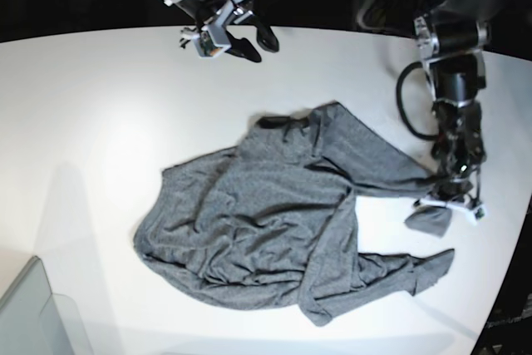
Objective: Layout the t-shirt on the table in an organized manner, then fold the t-shirt properly
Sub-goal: 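Pull the grasped sleeve with the left gripper outward, spreading it, then move the left gripper onto the shirt's middle and grasp the fabric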
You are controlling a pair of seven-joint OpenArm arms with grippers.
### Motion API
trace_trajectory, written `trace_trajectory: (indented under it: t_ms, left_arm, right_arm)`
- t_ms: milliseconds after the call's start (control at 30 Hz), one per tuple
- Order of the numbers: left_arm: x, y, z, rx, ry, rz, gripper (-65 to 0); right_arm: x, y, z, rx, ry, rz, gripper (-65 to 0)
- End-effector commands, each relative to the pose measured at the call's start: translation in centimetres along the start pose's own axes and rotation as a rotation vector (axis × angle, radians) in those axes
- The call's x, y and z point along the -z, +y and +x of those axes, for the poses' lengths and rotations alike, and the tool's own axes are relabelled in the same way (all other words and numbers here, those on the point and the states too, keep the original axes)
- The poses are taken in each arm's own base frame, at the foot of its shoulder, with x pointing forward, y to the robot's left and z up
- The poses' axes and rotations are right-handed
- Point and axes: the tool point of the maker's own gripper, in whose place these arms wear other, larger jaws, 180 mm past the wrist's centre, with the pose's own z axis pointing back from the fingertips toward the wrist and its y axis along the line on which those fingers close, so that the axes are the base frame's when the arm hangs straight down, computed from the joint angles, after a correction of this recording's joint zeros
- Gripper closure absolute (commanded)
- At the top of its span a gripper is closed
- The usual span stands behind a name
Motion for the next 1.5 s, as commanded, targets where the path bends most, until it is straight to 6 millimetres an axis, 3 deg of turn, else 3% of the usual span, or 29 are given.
trace_trajectory:
  t_ms: [0, 267, 467, 667, 733, 800, 967, 1033, 1267, 1300, 1467]
  left_arm:
    - [-1.7, 4.0, -7.9, -0.014, 0.274, 0.111, 0.0]
    - [-9.5, 9.0, -6.8, -0.120, 0.190, 0.092, 0.0]
    - [-13.9, 8.7, -5.5, -0.191, 0.164, 0.000, -0.5]
    - [-15.1, 6.9, -3.6, -0.207, 0.149, -0.069, -0.5]
    - [-15.2, 5.8, -2.1, -0.204, 0.121, -0.097, -1.0]
    - [-15.3, 4.9, -1.2, -0.198, 0.115, -0.122, -5.6]
    - [-16.5, 3.1, 1.2, -0.171, 0.061, -0.167, -28.8]
    - [-16.7, 2.3, 2.6, -0.172, 0.029, -0.186, -35.2]
    - [-16.6, -0.2, 7.0, -0.189, -0.074, -0.251, -38.3]
    - [-16.5, -1.1, 7.7, -0.193, -0.087, -0.270, -38.4]
    - [-14.8, -10.5, 10.7, -0.130, -0.091, -0.427, -38.4]
  right_arm:
    - [-0.1, 0.4, 1.2, 0.006, -0.046, 0.012, -22.2]
    - [0.1, 0.8, 1.3, 0.011, -0.054, 0.019, -22.2]
    - [0.4, 0.5, 1.8, 0.001, -0.065, 0.020, -22.2]
    - [0.4, 0.6, 1.9, -0.001, -0.066, 0.023, -22.2]
    - [0.3, 0.6, 1.7, -0.001, -0.062, 0.023, -22.2]
    - [0.3, 0.5, 1.7, -0.003, -0.060, 0.023, -22.2]
    - [0.2, 0.3, 1.7, -0.004, -0.061, 0.017, -22.2]
    - [0.3, 0.2, 1.9, -0.007, -0.064, 0.016, -22.2]
    - [0.4, 0.1, 2.1, -0.008, -0.070, 0.015, -22.2]
    - [0.4, 0.2, 2.1, -0.007, -0.071, 0.015, -22.2]
    - [0.5, 0.1, 2.1, -0.001, -0.073, 0.008, -22.5]
